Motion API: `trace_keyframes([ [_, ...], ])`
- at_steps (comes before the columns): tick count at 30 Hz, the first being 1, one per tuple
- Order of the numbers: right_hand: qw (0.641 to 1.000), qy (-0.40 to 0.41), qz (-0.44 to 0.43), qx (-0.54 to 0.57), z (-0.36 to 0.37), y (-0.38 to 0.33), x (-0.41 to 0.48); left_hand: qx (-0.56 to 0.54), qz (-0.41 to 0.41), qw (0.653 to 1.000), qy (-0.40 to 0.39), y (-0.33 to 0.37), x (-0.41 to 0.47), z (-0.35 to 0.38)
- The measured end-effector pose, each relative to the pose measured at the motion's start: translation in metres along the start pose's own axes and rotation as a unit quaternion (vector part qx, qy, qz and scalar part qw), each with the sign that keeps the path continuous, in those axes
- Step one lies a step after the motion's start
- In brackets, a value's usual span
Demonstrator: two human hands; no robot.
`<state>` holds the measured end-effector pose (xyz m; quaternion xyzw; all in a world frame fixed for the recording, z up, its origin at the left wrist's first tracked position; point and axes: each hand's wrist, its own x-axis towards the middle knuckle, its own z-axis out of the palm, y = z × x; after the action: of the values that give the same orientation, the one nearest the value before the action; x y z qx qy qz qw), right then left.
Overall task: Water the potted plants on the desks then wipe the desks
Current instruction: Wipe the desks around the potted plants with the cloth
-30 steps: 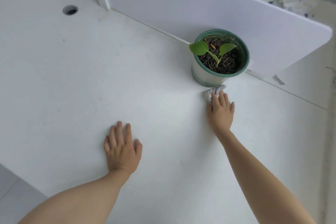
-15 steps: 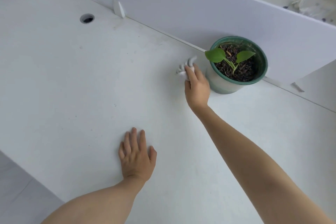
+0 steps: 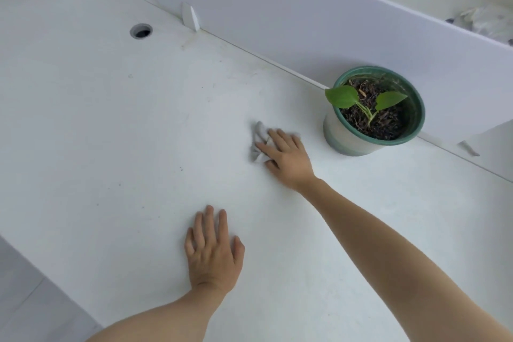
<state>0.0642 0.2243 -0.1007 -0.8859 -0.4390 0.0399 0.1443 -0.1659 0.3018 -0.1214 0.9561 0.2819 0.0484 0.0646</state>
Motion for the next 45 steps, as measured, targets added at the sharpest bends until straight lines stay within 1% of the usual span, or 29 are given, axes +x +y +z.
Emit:
trace_keyframes([
  [1,0.999,-0.007,-0.050,-0.019,0.000,0.006,-0.014,-0.002,-0.002,1.000,-0.002,0.000,0.000,-0.001],
  [3,0.993,-0.038,-0.106,-0.043,-0.001,0.022,-0.044,-0.009,-0.003,1.000,-0.008,0.001,0.000,-0.002],
  [5,0.991,-0.043,-0.120,-0.044,-0.008,0.040,-0.076,-0.012,-0.002,1.000,-0.010,0.001,0.000,-0.003],
  [7,0.993,-0.040,-0.097,-0.051,-0.016,0.065,-0.109,-0.013,-0.001,1.000,-0.012,0.001,0.000,-0.003],
  [9,0.998,-0.025,-0.033,-0.054,-0.028,0.090,-0.138,-0.017,-0.001,1.000,-0.014,0.001,0.000,-0.004],
  [10,0.999,0.003,0.018,-0.046,-0.035,0.100,-0.150,-0.020,-0.002,1.000,-0.014,0.001,0.000,-0.003],
  [11,0.995,0.044,0.088,-0.028,-0.044,0.107,-0.159,-0.021,-0.002,1.000,-0.015,0.001,-0.001,-0.003],
  [12,0.981,0.093,0.169,-0.002,-0.052,0.111,-0.164,-0.021,-0.003,1.000,-0.015,0.001,-0.001,-0.003],
  [13,0.960,0.143,0.241,0.014,-0.058,0.113,-0.165,-0.022,-0.004,1.000,-0.016,0.002,0.000,-0.003],
  [14,0.937,0.182,0.297,0.015,-0.063,0.113,-0.162,-0.022,-0.004,1.000,-0.019,0.002,0.000,-0.003],
  [15,0.918,0.199,0.342,0.010,-0.063,0.110,-0.155,-0.021,-0.002,1.000,-0.022,0.002,0.000,-0.003],
  [16,0.905,0.192,0.380,0.006,-0.059,0.105,-0.146,-0.020,0.001,1.000,-0.024,0.002,0.000,-0.003],
  [17,0.896,0.167,0.411,0.005,-0.053,0.097,-0.135,-0.020,0.002,1.000,-0.024,0.002,0.000,-0.003],
  [19,0.890,0.132,0.437,0.009,-0.033,0.078,-0.116,-0.023,0.001,0.999,-0.025,0.002,0.000,-0.004],
  [21,0.883,0.130,0.451,0.016,-0.023,0.060,-0.102,-0.024,0.001,0.999,-0.028,0.003,0.000,-0.005],
  [24,0.888,0.111,0.446,0.007,-0.023,0.043,-0.103,-0.025,0.001,0.998,-0.052,0.003,0.000,-0.008],
  [27,0.904,0.122,0.409,0.017,-0.020,0.016,-0.107,-0.033,-0.006,0.997,-0.070,0.006,0.001,-0.011],
  [32,0.932,0.089,0.347,0.055,0.001,-0.046,-0.108,-0.032,0.001,0.995,-0.095,0.008,0.001,-0.015],
  [38,0.967,0.053,0.248,-0.015,0.013,-0.088,-0.126,-0.040,0.004,0.992,-0.122,0.006,-0.002,-0.019],
  [42,0.979,0.070,0.189,-0.033,0.016,-0.102,-0.148,-0.061,0.009,0.985,-0.162,0.006,-0.001,-0.025],
  [45,0.980,0.069,0.179,-0.049,0.008,-0.111,-0.168,-0.094,0.003,0.986,-0.139,0.005,-0.002,-0.024],
])
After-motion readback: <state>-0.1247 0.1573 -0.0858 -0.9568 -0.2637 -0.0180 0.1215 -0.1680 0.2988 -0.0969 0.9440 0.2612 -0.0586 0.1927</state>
